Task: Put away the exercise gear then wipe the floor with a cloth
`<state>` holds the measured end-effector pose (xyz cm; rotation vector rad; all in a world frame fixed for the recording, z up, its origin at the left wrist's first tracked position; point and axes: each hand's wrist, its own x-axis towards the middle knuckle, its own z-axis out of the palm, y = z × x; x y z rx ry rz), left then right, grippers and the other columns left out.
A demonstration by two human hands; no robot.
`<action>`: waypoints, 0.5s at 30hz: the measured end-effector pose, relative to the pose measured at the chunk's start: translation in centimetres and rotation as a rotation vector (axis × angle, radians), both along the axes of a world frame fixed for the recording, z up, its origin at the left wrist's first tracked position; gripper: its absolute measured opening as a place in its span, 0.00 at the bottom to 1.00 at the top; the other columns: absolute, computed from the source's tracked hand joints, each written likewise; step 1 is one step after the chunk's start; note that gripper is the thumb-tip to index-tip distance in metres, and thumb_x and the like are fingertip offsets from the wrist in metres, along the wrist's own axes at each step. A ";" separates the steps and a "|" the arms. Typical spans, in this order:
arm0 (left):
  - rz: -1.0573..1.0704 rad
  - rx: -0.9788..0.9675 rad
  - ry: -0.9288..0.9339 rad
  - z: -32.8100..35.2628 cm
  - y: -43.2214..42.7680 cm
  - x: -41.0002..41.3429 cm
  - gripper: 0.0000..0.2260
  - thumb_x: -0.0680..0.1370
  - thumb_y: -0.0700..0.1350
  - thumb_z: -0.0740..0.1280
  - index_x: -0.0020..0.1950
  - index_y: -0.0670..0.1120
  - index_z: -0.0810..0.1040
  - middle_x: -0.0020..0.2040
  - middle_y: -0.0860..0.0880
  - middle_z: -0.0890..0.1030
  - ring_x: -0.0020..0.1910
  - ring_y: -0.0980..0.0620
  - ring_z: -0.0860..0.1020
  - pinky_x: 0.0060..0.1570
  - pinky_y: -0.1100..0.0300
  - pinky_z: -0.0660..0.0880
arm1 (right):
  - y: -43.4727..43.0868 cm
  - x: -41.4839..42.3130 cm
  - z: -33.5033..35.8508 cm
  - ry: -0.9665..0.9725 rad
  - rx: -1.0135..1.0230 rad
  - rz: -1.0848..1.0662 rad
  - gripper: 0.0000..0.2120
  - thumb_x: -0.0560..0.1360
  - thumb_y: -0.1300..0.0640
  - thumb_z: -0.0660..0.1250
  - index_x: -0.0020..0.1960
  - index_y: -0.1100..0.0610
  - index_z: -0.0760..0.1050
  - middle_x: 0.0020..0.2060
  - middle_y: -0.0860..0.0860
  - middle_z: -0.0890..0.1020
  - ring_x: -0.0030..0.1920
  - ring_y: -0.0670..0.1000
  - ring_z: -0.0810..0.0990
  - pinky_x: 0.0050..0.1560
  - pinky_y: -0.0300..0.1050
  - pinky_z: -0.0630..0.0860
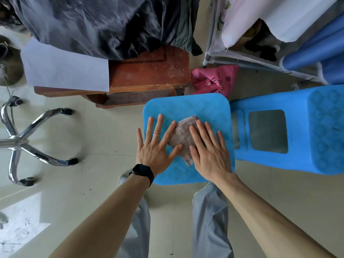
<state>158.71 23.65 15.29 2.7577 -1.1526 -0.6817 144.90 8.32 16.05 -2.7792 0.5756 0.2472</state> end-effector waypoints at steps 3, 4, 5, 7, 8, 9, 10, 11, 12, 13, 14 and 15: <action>0.014 -0.057 -0.042 -0.6 0.1 -0.5 0.34 0.78 0.71 0.50 0.80 0.61 0.46 0.82 0.50 0.44 0.80 0.44 0.41 0.75 0.35 0.47 | 0.0 -0.4 -0.9 -0.009 -0.036 0.006 0.28 0.83 0.45 0.52 0.81 0.51 0.54 0.81 0.50 0.53 0.81 0.53 0.50 0.78 0.58 0.52; 0.015 -0.084 -0.060 -0.7 0.1 -0.5 0.34 0.78 0.71 0.51 0.81 0.61 0.49 0.82 0.50 0.46 0.80 0.44 0.42 0.75 0.35 0.49 | 0.1 -0.3 -0.9 -0.007 -0.042 -0.005 0.28 0.83 0.45 0.52 0.81 0.51 0.55 0.81 0.50 0.54 0.80 0.53 0.51 0.78 0.58 0.52; 0.012 -0.098 -0.065 -0.8 0.1 -0.5 0.33 0.78 0.70 0.52 0.81 0.60 0.51 0.82 0.49 0.47 0.80 0.43 0.43 0.75 0.35 0.49 | 0.2 -0.3 -0.9 -0.011 -0.051 -0.011 0.28 0.83 0.44 0.51 0.81 0.50 0.55 0.81 0.50 0.54 0.80 0.52 0.51 0.78 0.58 0.52; 0.001 -0.100 -0.061 -0.7 0.1 -0.3 0.33 0.78 0.70 0.52 0.81 0.60 0.51 0.82 0.49 0.47 0.80 0.44 0.43 0.75 0.36 0.49 | 0.3 -0.2 -0.8 0.007 -0.063 -0.011 0.28 0.83 0.44 0.51 0.81 0.50 0.54 0.81 0.49 0.53 0.80 0.52 0.51 0.78 0.58 0.52; -0.009 -0.100 -0.068 -0.8 0.2 -0.3 0.33 0.78 0.70 0.51 0.81 0.60 0.51 0.82 0.49 0.47 0.80 0.44 0.43 0.76 0.37 0.48 | 0.4 -0.2 -0.7 0.024 -0.067 -0.007 0.28 0.83 0.44 0.51 0.81 0.49 0.54 0.81 0.49 0.53 0.81 0.52 0.50 0.78 0.58 0.52; -0.016 -0.092 -0.071 -0.8 0.3 -0.3 0.33 0.79 0.70 0.51 0.81 0.60 0.50 0.82 0.49 0.46 0.80 0.44 0.42 0.76 0.37 0.47 | 0.4 -0.2 -0.7 0.035 -0.069 -0.014 0.28 0.83 0.44 0.51 0.81 0.49 0.54 0.81 0.48 0.53 0.81 0.52 0.50 0.78 0.59 0.53; -0.023 -0.088 -0.078 -0.8 0.4 -0.3 0.33 0.79 0.70 0.50 0.81 0.60 0.49 0.82 0.49 0.46 0.80 0.44 0.42 0.76 0.37 0.46 | 0.2 0.0 -0.3 0.064 -0.052 -0.022 0.28 0.83 0.44 0.52 0.81 0.48 0.53 0.81 0.48 0.52 0.81 0.52 0.50 0.78 0.59 0.53; -0.022 -0.083 -0.076 -0.8 0.3 -0.2 0.33 0.79 0.71 0.49 0.81 0.60 0.48 0.82 0.49 0.45 0.80 0.44 0.41 0.76 0.38 0.45 | 0.3 0.1 -0.3 0.071 -0.042 -0.030 0.28 0.83 0.44 0.52 0.81 0.48 0.53 0.81 0.48 0.52 0.81 0.52 0.49 0.78 0.59 0.53; -0.031 -0.084 -0.068 -0.7 0.3 -0.1 0.33 0.79 0.71 0.48 0.81 0.60 0.47 0.82 0.50 0.44 0.80 0.45 0.41 0.76 0.38 0.43 | 0.6 0.2 0.1 0.085 -0.032 -0.042 0.28 0.83 0.44 0.51 0.81 0.48 0.53 0.81 0.47 0.51 0.81 0.51 0.49 0.78 0.60 0.53; -0.036 -0.082 -0.070 -0.8 0.3 -0.1 0.33 0.79 0.71 0.48 0.81 0.60 0.46 0.82 0.50 0.44 0.80 0.45 0.40 0.76 0.39 0.42 | 0.9 0.3 0.4 0.092 -0.009 -0.050 0.28 0.83 0.44 0.51 0.81 0.47 0.53 0.81 0.47 0.50 0.81 0.51 0.48 0.78 0.60 0.53; -0.034 -0.073 -0.066 -0.5 0.2 -0.1 0.33 0.78 0.71 0.47 0.81 0.61 0.45 0.82 0.50 0.43 0.80 0.45 0.39 0.76 0.40 0.41 | 1.0 0.7 1.2 0.137 0.025 -0.051 0.28 0.83 0.44 0.51 0.81 0.47 0.52 0.81 0.46 0.48 0.81 0.50 0.46 0.78 0.60 0.53; -0.028 -0.074 -0.072 -0.7 0.3 -0.1 0.33 0.78 0.71 0.47 0.80 0.61 0.44 0.82 0.50 0.42 0.80 0.45 0.39 0.75 0.40 0.39 | 0.5 1.2 2.1 0.172 0.081 -0.054 0.28 0.83 0.44 0.53 0.81 0.46 0.51 0.81 0.44 0.46 0.81 0.49 0.45 0.78 0.60 0.52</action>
